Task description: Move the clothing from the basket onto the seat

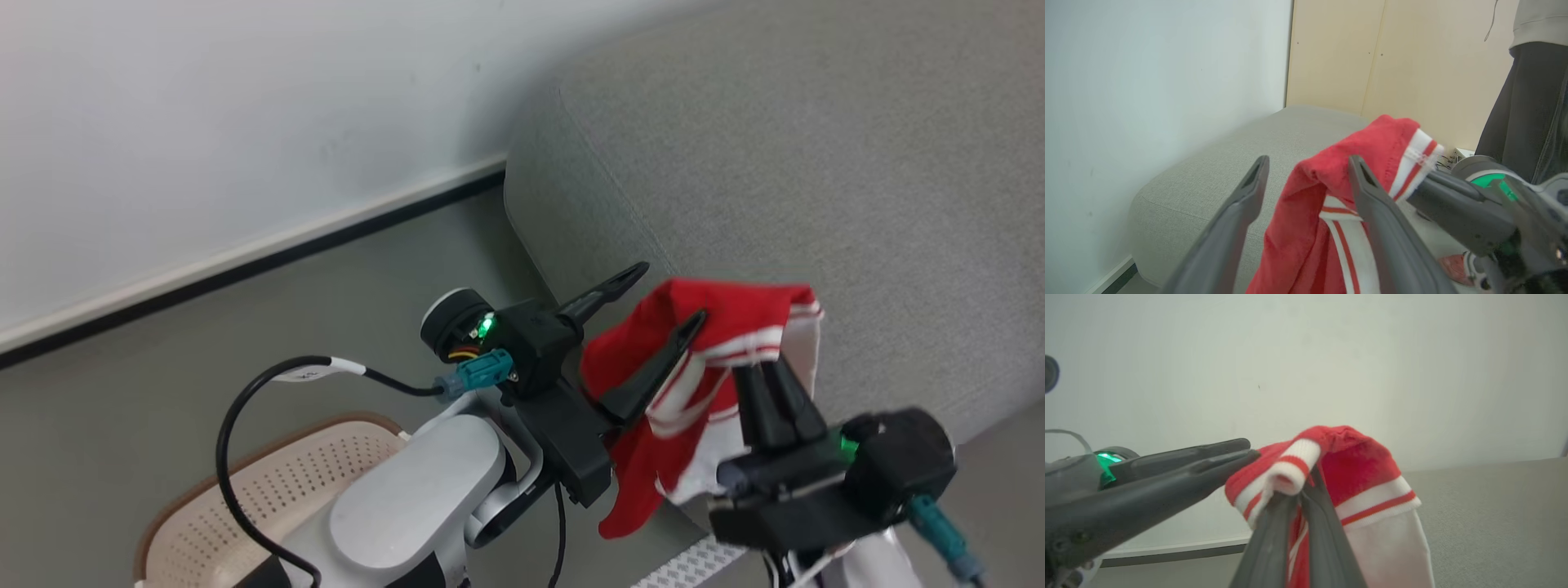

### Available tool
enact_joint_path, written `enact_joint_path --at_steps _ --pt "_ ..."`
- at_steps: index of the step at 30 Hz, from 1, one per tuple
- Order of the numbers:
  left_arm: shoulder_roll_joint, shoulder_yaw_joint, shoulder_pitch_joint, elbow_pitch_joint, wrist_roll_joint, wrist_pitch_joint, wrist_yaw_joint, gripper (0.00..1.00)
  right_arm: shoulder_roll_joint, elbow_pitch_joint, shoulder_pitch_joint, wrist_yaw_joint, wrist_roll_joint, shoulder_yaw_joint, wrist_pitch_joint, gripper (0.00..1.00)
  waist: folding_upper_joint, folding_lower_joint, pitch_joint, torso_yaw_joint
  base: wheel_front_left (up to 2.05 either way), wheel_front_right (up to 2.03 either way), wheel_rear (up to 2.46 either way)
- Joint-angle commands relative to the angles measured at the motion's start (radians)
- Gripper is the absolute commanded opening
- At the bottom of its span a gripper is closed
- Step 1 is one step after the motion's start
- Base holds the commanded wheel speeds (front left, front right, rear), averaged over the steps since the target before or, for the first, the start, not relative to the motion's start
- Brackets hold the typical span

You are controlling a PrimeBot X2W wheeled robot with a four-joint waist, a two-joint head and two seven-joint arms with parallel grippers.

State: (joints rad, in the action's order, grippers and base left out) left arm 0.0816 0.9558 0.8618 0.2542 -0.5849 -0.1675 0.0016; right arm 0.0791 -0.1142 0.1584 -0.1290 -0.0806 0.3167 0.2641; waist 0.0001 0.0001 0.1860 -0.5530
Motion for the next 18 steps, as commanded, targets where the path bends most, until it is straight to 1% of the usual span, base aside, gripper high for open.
enact_joint_path --at_steps 1,3,9,12,18 --pt "0.012 0.003 0.011 -0.009 0.003 0.012 0.007 1.00 -0.009 -0.009 0.039 -0.003 -0.018 -0.013 0.003 0.00 -0.0001 -0.0001 0.059 -0.010 0.00 0.00 0.00" --pt "0.018 0.009 0.026 -0.024 0.010 0.027 0.005 1.00 -0.014 -0.020 0.076 -0.003 -0.044 -0.044 0.003 0.00 -0.0001 -0.0001 0.092 0.000 0.00 0.00 0.00" --pt "0.027 0.027 0.084 -0.069 0.036 0.077 -0.001 1.00 -0.025 -0.067 0.206 -0.002 -0.130 -0.185 0.003 0.00 -0.0001 -0.0001 0.205 0.054 0.00 0.00 0.00" --pt "0.028 0.033 0.111 -0.090 0.047 0.098 -0.003 1.00 -0.025 -0.075 0.259 -0.002 -0.145 -0.220 0.003 0.00 -0.0001 -0.0001 0.241 0.066 0.00 0.00 0.00" --pt "0.025 0.062 0.206 -0.159 0.076 0.182 -0.021 1.00 0.016 -0.088 0.430 -0.002 -0.199 -0.325 0.003 0.00 -0.0001 -0.0001 0.367 0.088 0.00 0.00 0.00"
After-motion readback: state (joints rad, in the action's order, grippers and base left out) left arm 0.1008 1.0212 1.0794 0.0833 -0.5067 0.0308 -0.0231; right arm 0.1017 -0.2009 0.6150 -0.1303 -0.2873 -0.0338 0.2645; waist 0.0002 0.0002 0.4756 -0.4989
